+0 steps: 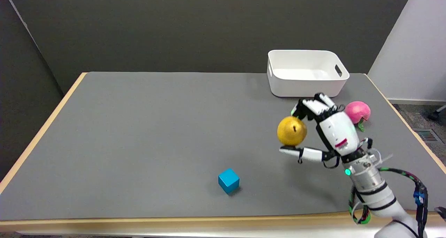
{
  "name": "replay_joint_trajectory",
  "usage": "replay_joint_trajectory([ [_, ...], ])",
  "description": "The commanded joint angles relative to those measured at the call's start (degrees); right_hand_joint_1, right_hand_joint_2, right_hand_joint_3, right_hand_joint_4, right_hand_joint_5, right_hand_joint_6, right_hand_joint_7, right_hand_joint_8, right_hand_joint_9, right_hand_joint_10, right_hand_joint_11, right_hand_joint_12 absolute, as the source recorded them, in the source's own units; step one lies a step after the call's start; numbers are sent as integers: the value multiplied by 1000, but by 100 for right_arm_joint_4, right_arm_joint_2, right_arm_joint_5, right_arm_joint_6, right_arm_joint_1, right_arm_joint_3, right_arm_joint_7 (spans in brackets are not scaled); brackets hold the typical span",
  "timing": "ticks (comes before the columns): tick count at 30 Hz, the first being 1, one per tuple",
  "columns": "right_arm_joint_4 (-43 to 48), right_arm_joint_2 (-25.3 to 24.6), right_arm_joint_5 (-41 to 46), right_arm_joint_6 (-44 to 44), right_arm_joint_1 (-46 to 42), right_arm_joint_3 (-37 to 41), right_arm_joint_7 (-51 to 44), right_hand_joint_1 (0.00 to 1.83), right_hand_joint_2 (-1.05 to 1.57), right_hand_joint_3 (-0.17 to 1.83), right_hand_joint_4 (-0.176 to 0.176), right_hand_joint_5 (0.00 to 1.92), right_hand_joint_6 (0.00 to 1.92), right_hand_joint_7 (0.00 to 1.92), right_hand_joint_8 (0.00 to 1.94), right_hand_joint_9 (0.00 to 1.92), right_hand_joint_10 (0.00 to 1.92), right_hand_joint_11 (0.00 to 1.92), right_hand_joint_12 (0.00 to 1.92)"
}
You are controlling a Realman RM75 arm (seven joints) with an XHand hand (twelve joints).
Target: Place the pear in the white box.
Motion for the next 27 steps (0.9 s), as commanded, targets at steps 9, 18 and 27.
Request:
replay_joint_trajectory([
  [9,1759,136,1243,-3505,2110,1034,-2179,1184,1052,484,-166,604,1458,811,1623,650,1921,256,1912],
  [18,194,151,2070,-4423,4167,207,-2187,1186,1041,498,-163,611,1454,820,1611,657,1921,273,1914],
  [27,-2020,-110,2806,-5051,5649,-608,-2115,1176,1069,466,-170,622,1516,748,1606,662,1921,303,1921],
])
